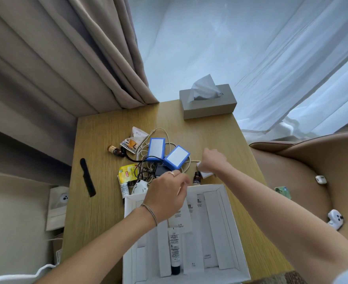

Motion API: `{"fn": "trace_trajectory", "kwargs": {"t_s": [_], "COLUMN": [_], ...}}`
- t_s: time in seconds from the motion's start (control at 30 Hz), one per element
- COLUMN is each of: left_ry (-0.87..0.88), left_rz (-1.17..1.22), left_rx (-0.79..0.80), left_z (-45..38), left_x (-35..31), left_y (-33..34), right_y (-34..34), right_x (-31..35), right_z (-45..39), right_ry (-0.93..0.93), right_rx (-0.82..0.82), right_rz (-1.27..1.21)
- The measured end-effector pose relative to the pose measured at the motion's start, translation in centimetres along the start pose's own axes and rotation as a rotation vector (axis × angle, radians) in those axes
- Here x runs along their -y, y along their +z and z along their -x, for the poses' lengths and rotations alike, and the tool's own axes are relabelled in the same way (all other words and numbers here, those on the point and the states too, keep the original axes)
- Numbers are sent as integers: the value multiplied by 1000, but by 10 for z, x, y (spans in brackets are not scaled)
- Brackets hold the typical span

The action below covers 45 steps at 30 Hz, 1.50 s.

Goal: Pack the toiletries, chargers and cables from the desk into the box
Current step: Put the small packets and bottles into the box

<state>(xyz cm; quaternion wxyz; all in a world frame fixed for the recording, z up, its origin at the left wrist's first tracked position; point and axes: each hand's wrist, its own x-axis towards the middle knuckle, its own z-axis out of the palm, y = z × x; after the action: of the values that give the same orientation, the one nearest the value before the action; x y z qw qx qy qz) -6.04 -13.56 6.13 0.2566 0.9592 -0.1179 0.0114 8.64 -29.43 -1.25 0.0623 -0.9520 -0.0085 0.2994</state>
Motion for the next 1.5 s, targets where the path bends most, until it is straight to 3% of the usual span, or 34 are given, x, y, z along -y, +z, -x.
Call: {"fn": "trace_trajectory", "kwargs": {"t_s": [0.2, 0.43, 0.57, 0.8, 1.03, 1.27, 1.4, 1.5], "left_ry": [-212, -377, -409, -342, -214, -256, -282, -239], "left_rz": [97, 40, -14, -77, -212, -104, 49, 158], "left_rx": [111, 362, 494, 658, 827, 679, 470, 242], "left_z": [-38, -78, -95, -114, -124, -128, -132, -131], "left_x": [10, 17, 26, 24, 12, 10, 10, 11], "left_y": [11, 34, 58, 95, 105, 94, 74, 55], "right_y": [21, 25, 13, -18, -32, -42, -45, -39], "right_x": [2, -13, -33, -60, -67, -62, -59, -50], "right_z": [-12, -24, -21, 17, 50, 90, 116, 136], "right_ry": [20, -51, -7, 41, 46, -283, -339, -321], "right_rx": [-31, -99, -32, 159, 246, 224, 273, 212], "right_rz": [76, 29, -263, -1096, -1365, -1242, -1196, -1088]}}
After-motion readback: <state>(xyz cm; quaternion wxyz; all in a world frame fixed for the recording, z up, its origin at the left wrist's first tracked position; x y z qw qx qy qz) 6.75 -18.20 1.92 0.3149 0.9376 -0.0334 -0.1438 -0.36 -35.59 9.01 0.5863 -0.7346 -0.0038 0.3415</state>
